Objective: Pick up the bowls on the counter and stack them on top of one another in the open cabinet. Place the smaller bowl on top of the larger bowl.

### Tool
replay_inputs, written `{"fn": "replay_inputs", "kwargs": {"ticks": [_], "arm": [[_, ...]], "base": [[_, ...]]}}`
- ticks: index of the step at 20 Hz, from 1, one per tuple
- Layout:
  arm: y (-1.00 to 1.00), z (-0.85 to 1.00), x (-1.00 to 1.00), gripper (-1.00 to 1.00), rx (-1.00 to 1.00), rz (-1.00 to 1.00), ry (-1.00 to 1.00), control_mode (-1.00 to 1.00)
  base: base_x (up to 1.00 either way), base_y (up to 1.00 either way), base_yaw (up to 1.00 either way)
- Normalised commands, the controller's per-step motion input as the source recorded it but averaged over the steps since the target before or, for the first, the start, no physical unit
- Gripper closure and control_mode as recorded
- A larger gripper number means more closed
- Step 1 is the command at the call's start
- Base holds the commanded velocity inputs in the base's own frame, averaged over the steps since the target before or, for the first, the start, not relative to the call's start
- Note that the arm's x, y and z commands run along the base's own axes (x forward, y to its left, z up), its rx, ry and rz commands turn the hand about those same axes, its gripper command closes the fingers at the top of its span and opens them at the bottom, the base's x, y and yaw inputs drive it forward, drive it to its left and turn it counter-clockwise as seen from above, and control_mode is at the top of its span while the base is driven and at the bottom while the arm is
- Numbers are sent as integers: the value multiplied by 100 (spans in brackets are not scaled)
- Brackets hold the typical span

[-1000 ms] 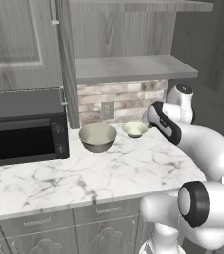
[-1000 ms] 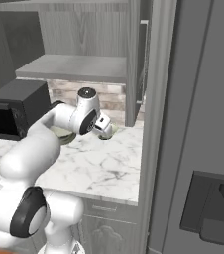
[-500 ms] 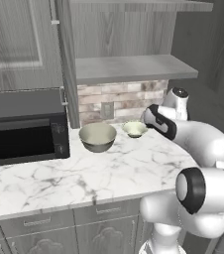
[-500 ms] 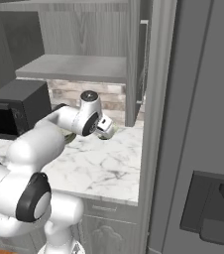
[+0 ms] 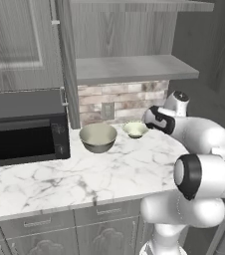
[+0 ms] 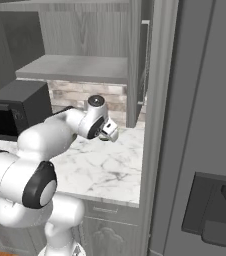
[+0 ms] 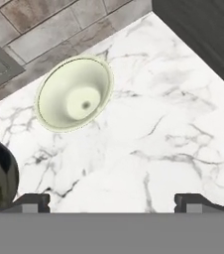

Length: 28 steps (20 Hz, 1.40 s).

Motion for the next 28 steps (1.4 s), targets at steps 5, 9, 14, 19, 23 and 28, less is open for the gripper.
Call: {"fn": "replay_inputs", "kwargs": {"ticks": [5, 9, 14, 19, 23, 28], "arm": [[-3, -19, 34, -100, 8, -10, 0, -100], [-2, -22, 38, -100, 7, -9, 0, -100], [-1, -24, 36, -100, 6, -8, 0, -100], [0, -27, 39, -100, 4, -7, 0, -100], [0, -12, 14, -100, 0, -2, -1, -100], [0, 0, 3, -100, 0, 0, 0, -100]], "base": [[0, 0, 0], [0, 0, 0], [0, 0, 0], [0, 0, 0], [0, 0, 0], [0, 0, 0]]}}
